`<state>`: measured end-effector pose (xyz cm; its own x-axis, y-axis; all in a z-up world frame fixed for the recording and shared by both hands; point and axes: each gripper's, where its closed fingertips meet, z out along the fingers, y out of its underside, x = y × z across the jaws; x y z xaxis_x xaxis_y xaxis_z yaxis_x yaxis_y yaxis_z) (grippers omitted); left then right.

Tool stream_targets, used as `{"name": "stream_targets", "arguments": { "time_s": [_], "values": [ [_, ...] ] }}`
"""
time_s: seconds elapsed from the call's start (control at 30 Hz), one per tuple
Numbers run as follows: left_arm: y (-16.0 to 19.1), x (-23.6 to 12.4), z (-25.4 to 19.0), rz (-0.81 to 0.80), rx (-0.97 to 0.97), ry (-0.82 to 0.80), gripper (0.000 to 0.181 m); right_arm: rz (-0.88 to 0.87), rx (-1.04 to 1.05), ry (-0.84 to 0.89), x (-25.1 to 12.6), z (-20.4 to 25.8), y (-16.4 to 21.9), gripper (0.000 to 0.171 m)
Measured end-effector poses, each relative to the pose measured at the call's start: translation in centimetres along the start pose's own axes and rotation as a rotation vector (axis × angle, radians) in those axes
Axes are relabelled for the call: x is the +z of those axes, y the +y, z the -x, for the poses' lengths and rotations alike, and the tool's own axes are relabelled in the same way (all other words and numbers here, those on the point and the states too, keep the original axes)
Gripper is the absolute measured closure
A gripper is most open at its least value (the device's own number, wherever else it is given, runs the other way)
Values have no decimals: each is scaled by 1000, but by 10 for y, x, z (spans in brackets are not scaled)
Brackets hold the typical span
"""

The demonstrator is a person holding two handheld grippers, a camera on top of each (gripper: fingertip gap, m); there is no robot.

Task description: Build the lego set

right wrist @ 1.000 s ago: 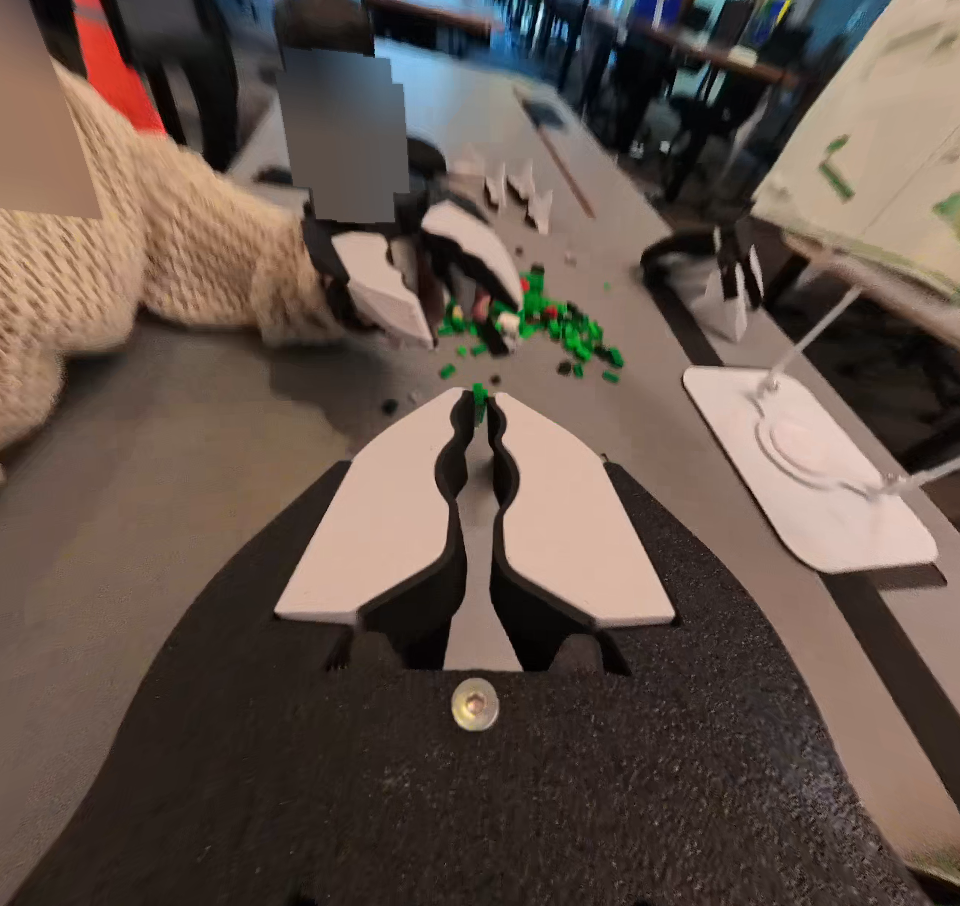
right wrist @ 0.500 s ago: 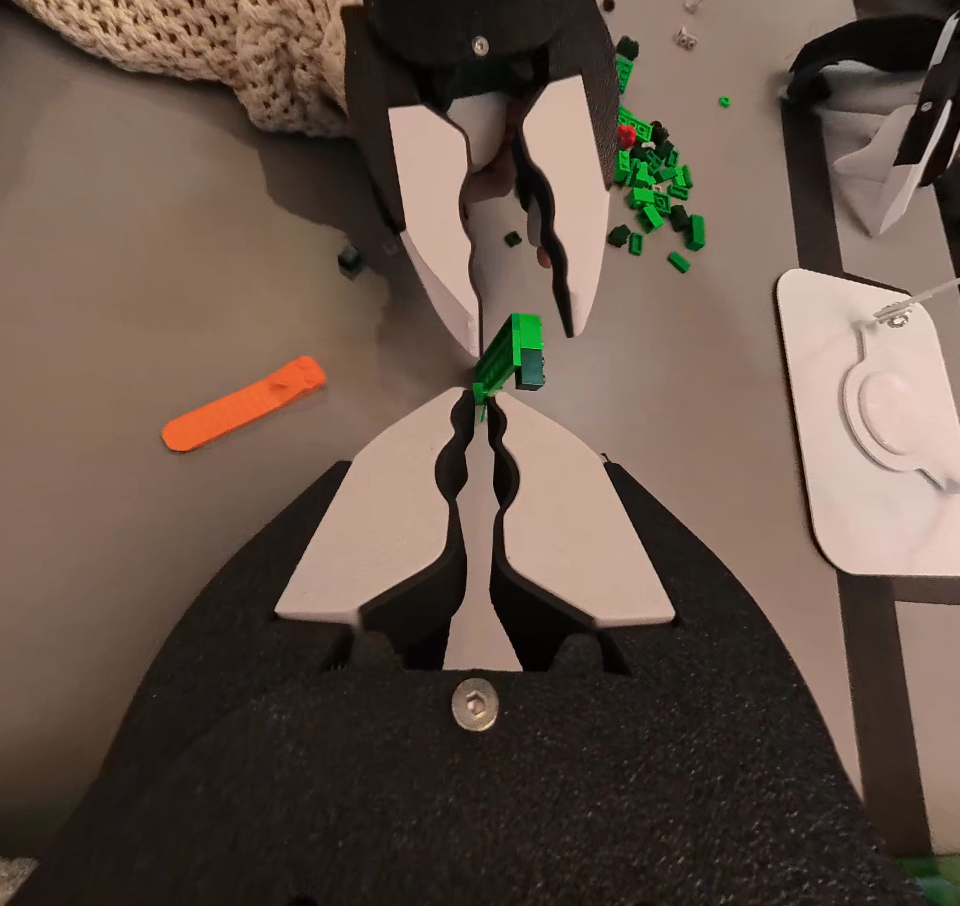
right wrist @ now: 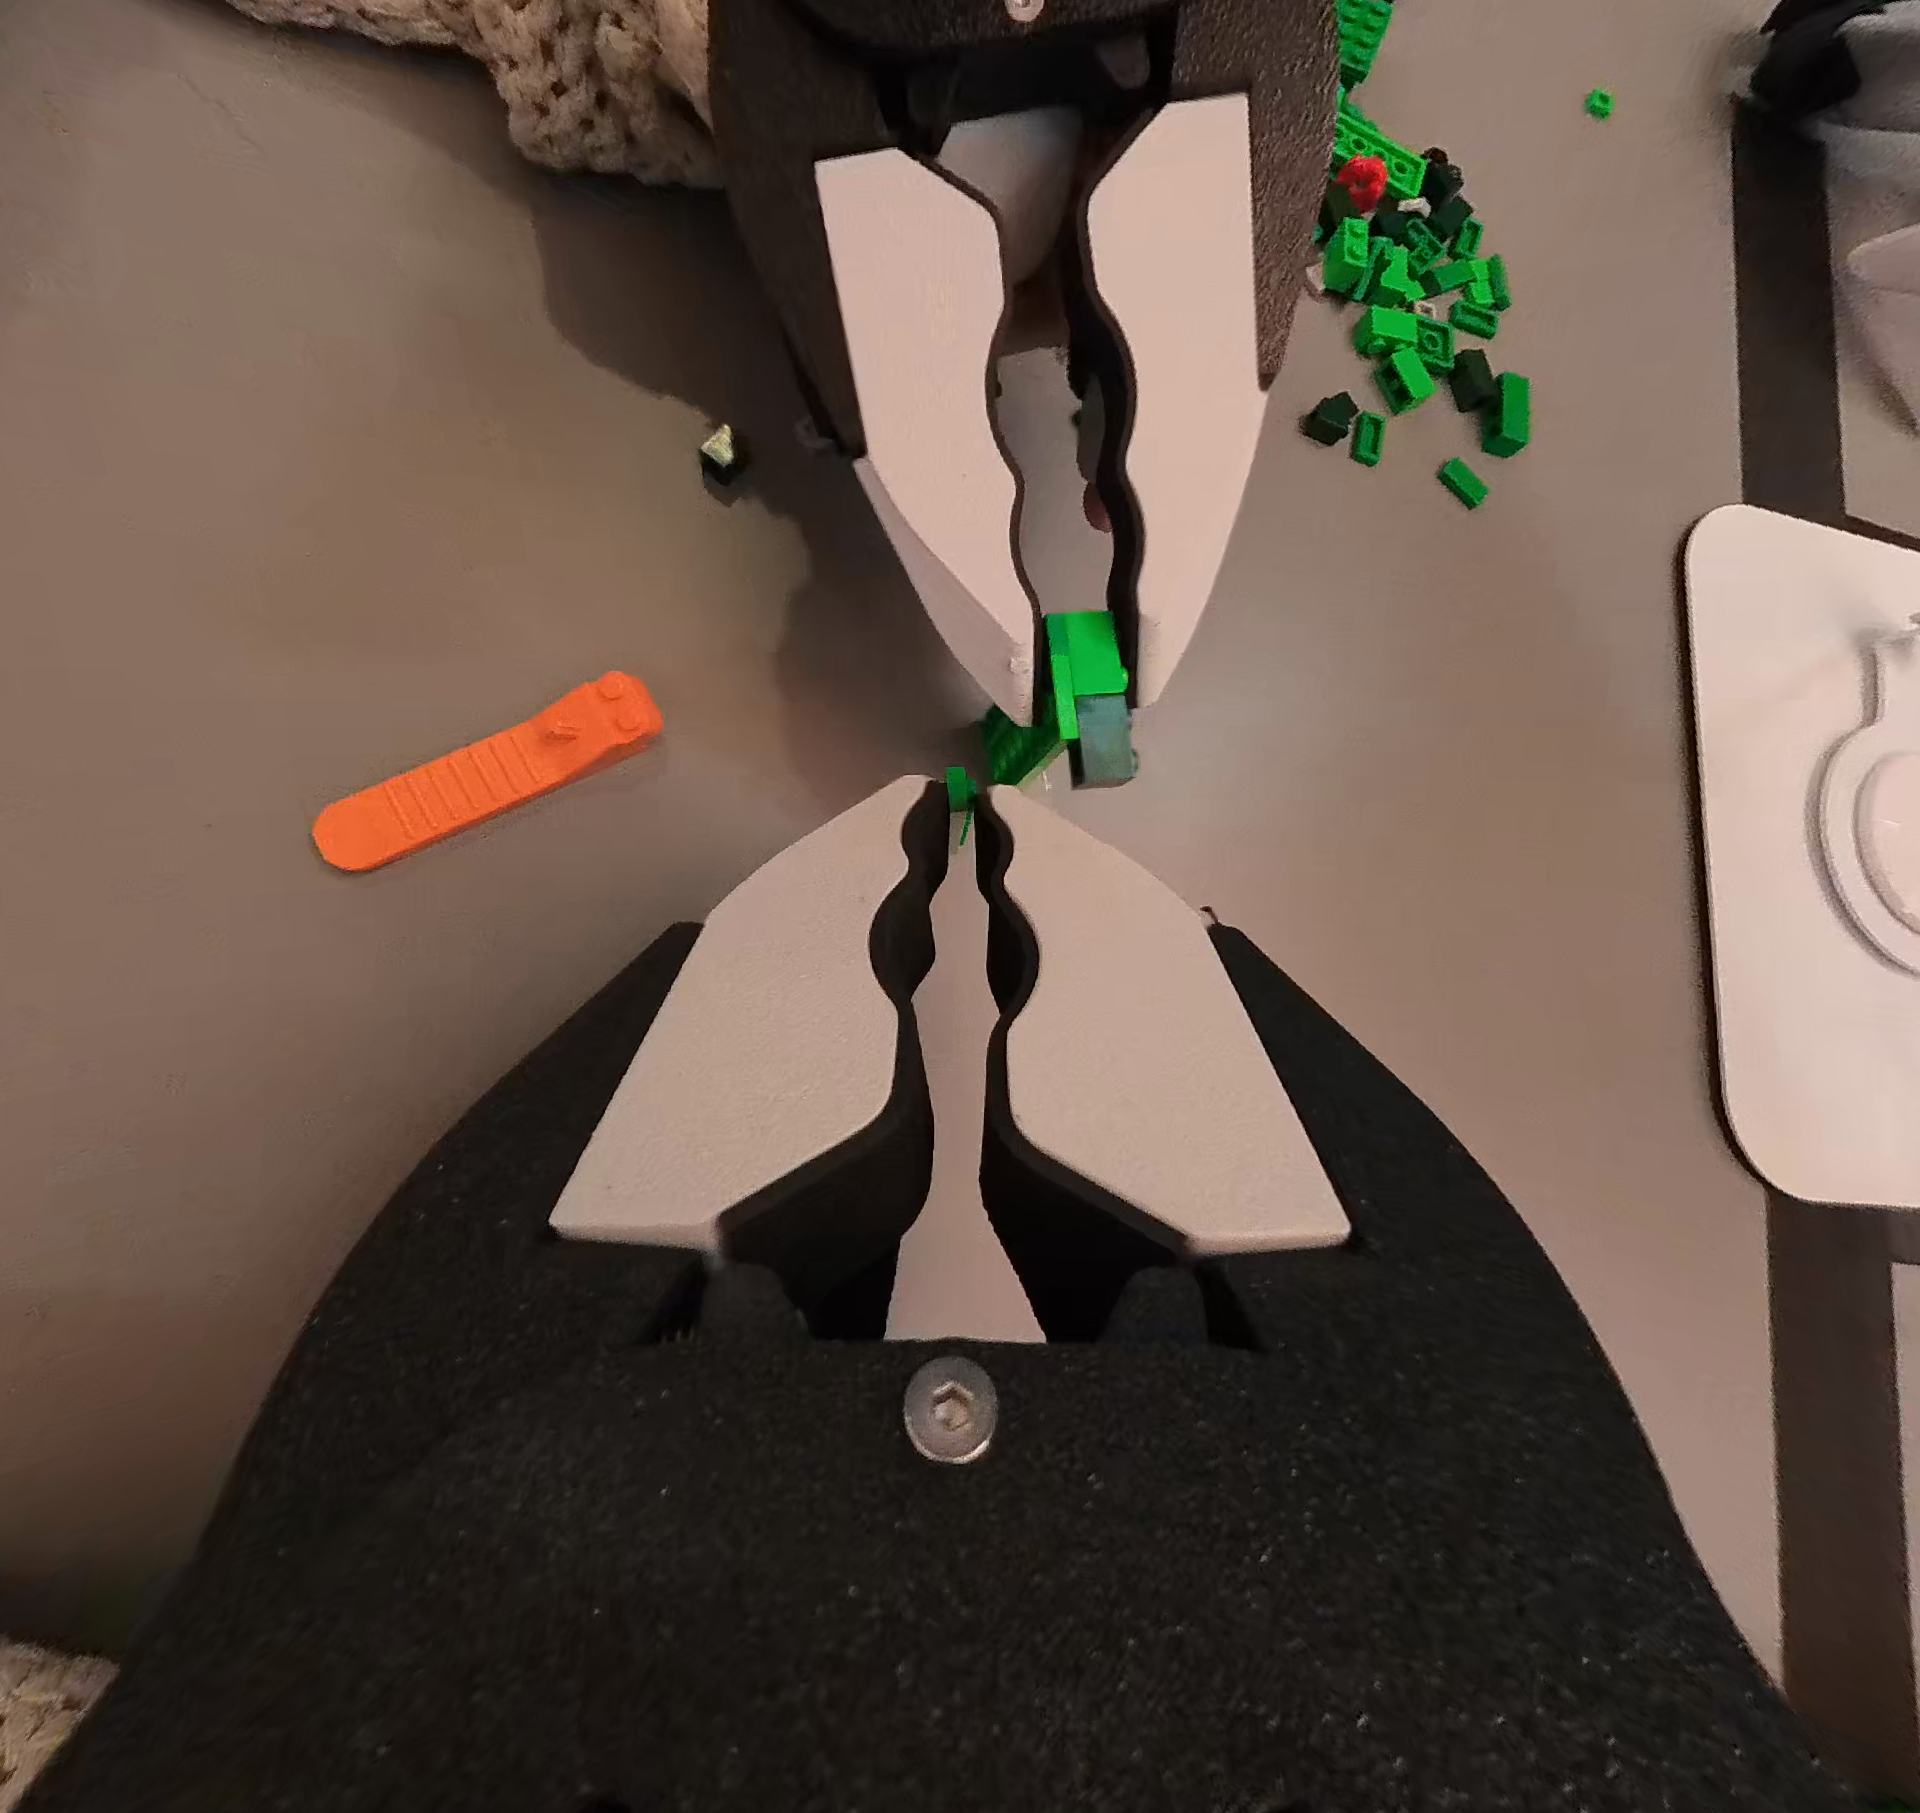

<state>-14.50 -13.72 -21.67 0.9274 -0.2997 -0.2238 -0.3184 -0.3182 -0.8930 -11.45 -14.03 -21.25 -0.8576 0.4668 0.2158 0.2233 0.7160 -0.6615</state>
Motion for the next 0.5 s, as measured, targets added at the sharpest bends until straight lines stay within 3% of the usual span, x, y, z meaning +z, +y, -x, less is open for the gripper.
{"name": "stream_targets", "arguments": {
  "time_s": [0.5],
  "values": [
    [-5, -6, -9, 26, -118, 105, 166, 42, 5, -38, -1, 9, 2, 167]
  ]
}}
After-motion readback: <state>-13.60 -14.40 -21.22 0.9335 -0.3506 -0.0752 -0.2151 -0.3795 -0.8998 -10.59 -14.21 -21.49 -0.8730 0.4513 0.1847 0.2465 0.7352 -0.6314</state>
